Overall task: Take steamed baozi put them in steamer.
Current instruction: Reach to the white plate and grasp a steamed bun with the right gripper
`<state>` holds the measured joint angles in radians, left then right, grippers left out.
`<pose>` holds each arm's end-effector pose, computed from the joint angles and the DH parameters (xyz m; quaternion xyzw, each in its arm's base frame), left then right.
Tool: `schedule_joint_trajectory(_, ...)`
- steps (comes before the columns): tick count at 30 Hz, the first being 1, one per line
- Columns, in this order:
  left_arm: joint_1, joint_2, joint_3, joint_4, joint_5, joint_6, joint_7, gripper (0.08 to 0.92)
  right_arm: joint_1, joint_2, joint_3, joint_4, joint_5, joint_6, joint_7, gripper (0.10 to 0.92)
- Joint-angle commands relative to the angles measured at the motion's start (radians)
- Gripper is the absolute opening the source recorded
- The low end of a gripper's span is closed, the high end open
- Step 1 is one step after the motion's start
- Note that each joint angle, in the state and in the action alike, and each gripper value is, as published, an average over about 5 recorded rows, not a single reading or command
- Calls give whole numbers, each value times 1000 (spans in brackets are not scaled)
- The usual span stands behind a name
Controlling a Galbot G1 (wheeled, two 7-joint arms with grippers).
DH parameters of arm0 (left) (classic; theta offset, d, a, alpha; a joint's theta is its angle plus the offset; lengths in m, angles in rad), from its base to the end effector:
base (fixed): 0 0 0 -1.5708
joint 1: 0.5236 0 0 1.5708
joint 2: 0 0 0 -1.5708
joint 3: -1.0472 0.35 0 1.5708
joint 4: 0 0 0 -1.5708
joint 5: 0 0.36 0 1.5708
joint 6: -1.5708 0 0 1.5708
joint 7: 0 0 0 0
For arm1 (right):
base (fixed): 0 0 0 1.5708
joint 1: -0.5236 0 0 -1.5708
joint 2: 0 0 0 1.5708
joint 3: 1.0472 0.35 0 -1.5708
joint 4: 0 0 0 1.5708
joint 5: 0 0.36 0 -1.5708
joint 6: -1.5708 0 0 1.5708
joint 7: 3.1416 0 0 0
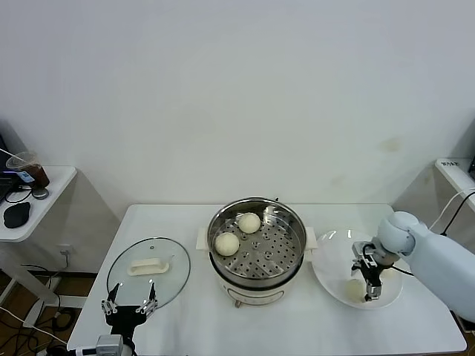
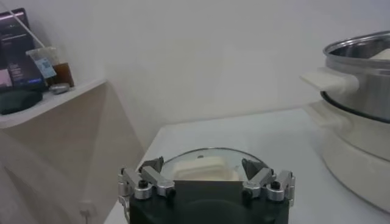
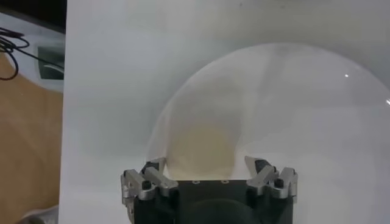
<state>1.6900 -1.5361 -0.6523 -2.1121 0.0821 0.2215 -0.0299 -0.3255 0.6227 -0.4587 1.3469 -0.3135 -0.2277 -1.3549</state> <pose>0.1472 0.0453 -0.3139 0.0661 -0.9810 -0.0883 0.1595 0.4686 -0.1790 -0.2375 0.5360 -0.4860 0.4932 0.4829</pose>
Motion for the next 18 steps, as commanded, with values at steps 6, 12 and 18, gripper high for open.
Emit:
schedule_joint_trajectory(6, -4, -1, 3, 11, 3, 0, 0, 823, -5, 25, -1, -26, -12, -1, -6, 782)
schedule_joint_trajectory(12, -8, 0, 5, 13, 4, 1, 1, 823, -2, 22, 1, -26, -10, -3, -6, 667)
schedule_joint_trajectory(18, -18, -2, 14, 13, 7, 3, 2, 823, 56, -7, -5, -13, 25, -8, -11, 586)
